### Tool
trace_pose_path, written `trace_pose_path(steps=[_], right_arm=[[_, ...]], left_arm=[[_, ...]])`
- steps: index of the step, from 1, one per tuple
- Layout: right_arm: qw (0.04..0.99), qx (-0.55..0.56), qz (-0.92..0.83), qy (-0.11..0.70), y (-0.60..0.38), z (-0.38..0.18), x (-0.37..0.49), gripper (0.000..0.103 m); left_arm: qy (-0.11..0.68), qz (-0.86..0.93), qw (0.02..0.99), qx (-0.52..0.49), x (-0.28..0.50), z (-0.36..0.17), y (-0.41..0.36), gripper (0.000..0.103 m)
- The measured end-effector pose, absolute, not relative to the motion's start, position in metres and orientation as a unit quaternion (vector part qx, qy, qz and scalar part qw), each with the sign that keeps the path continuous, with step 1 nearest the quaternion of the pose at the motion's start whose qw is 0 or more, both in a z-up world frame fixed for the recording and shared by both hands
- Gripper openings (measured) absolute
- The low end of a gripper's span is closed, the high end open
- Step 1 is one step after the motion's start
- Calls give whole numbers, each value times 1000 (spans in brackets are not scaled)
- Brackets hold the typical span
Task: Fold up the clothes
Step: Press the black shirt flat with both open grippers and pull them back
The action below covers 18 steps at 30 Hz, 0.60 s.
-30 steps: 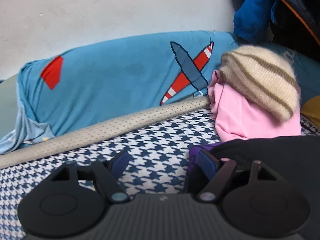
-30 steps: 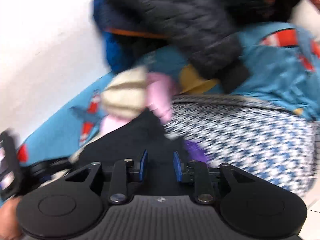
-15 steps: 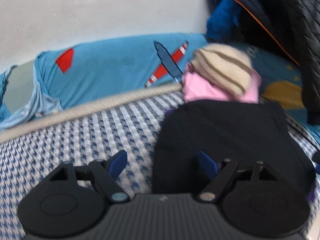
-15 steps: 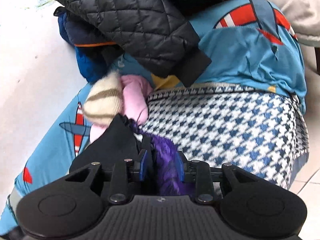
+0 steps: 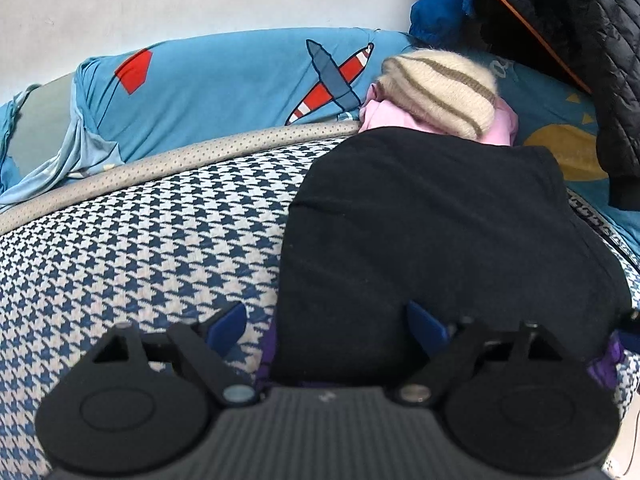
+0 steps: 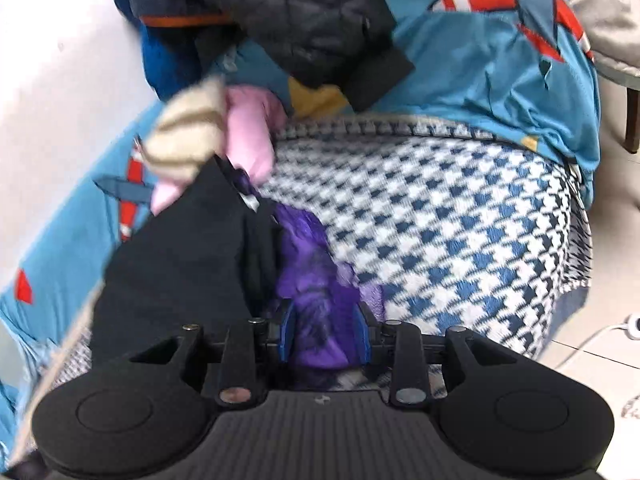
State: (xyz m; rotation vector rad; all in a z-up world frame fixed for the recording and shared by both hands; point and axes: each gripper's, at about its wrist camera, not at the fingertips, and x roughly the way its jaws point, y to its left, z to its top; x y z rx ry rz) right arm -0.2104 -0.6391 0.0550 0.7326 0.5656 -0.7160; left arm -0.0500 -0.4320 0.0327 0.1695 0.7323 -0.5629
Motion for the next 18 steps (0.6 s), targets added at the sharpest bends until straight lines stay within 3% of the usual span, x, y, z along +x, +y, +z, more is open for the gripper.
trace_pose_path(steps=[18], right_arm=[[852,327,-351,211,-624,74,-225,33]], left_arm=[[366,-261,890,81,-58,38,-397,90]])
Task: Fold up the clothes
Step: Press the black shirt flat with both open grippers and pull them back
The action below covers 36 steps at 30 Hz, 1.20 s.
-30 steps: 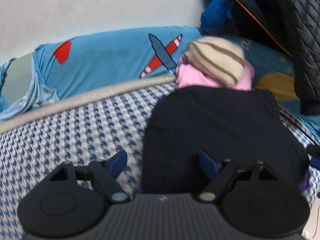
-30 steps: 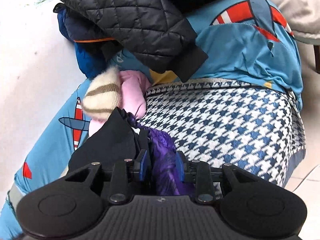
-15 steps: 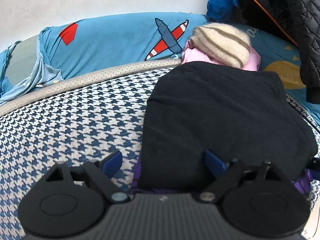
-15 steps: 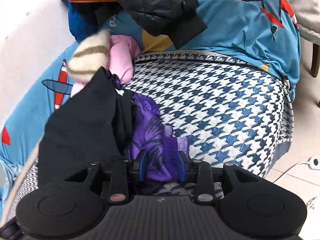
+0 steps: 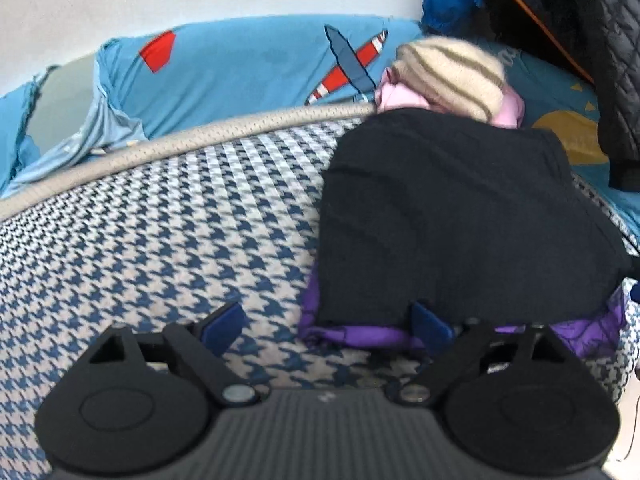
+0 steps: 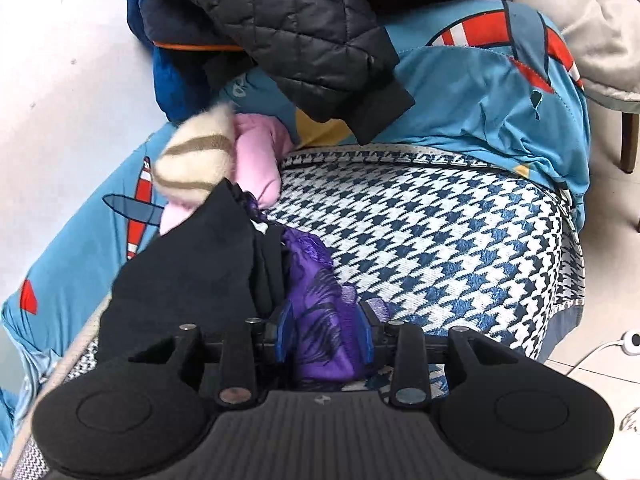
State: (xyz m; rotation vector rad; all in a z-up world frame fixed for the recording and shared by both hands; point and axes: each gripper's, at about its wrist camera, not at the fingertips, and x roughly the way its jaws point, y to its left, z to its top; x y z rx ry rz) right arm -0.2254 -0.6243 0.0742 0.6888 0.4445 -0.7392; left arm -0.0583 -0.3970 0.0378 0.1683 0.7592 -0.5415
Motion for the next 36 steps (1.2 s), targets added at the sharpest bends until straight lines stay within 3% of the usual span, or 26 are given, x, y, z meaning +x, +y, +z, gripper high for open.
trace_pose_path(steps=[10,25,36], right_arm=[[879,306,-321,173,-606,89,-220,34],[887,284,-296,212,-599,81,-197,39],[905,283,-285,137,-599,97,-218,39]], left_arm=[[339,-217,914,41,-17,48,-393,90],[363,-202,905,94,-21,9,-398,92],[373,-199,900,106,-29,11,-395,92]])
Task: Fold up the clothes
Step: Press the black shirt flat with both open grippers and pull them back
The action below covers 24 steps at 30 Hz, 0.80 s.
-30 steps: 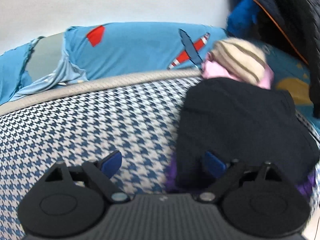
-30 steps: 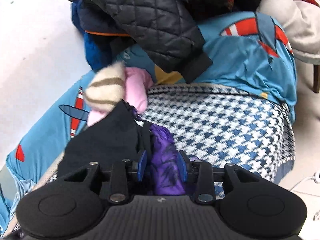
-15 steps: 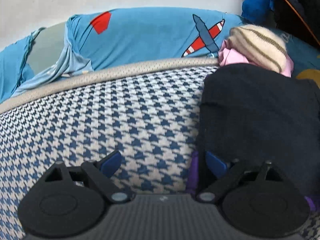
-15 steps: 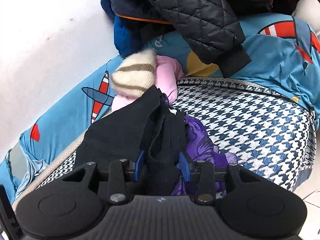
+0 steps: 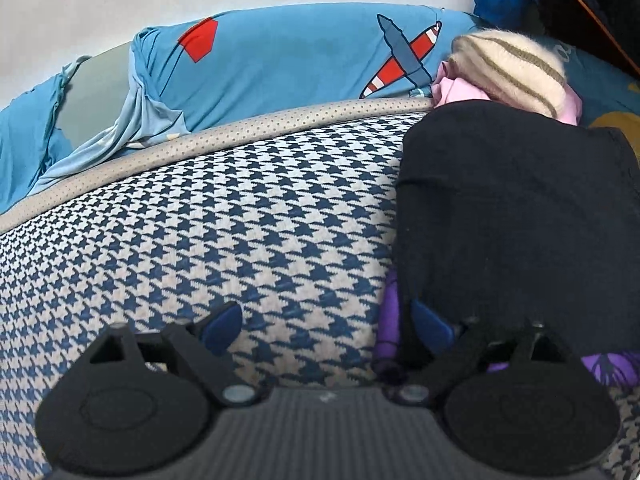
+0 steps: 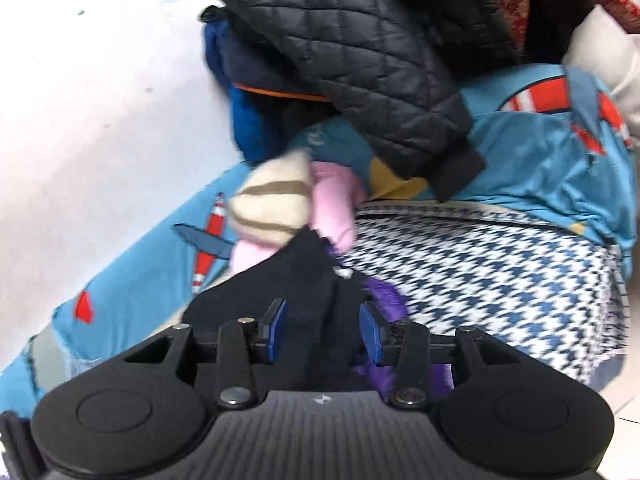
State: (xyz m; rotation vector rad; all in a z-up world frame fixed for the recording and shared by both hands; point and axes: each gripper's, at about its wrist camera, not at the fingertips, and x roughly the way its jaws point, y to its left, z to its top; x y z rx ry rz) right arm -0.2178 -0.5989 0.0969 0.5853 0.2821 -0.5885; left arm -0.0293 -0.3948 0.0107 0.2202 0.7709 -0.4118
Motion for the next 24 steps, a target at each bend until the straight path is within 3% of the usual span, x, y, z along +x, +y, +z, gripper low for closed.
trace_pose_path(steps=[7,12,24], right_arm=[[913,256,-277,154,-590,94,-209,39],[925,259,-257,108,-590,99,-220,39],[888,319,-262,203,-606,64,-194,38]], left_arm=[[381,-195,897,114,-36,15,-394,93],[388,-199,894,105,-44,19,-388,93],[393,-222,889,74,-75,30,-377,99]])
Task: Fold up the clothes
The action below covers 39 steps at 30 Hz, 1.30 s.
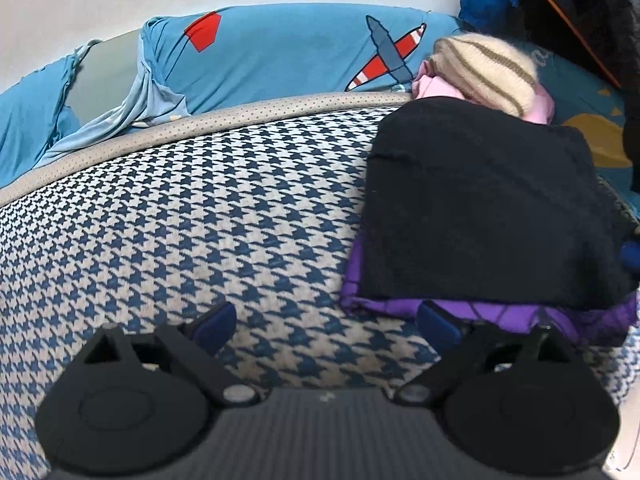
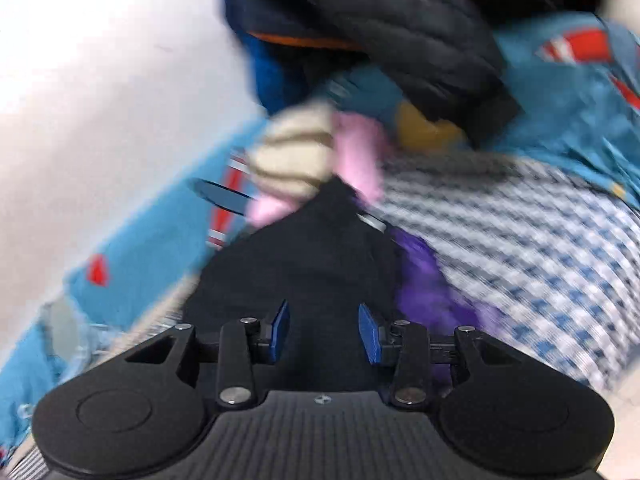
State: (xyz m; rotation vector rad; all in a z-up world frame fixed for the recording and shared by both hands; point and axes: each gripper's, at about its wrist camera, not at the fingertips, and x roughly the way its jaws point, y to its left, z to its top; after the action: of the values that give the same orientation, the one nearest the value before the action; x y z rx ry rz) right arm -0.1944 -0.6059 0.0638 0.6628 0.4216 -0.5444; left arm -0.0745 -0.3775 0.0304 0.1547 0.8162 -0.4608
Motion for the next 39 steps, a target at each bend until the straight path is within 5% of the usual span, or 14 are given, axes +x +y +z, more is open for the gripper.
trace_pose_path(steps=[11,26,39], right_arm=[[861,325,-300,251,-610,55,-201,41],[831,295,-347,319,-594,65,-217,62],[832,272,-345,340,-579,71,-223,69]], left_arm=[[391,-236,887,73,-98,48,-370,103],[393,-241,884,84,-125,56,-358,103],[396,-241,882,82,-140,59,-347,103]])
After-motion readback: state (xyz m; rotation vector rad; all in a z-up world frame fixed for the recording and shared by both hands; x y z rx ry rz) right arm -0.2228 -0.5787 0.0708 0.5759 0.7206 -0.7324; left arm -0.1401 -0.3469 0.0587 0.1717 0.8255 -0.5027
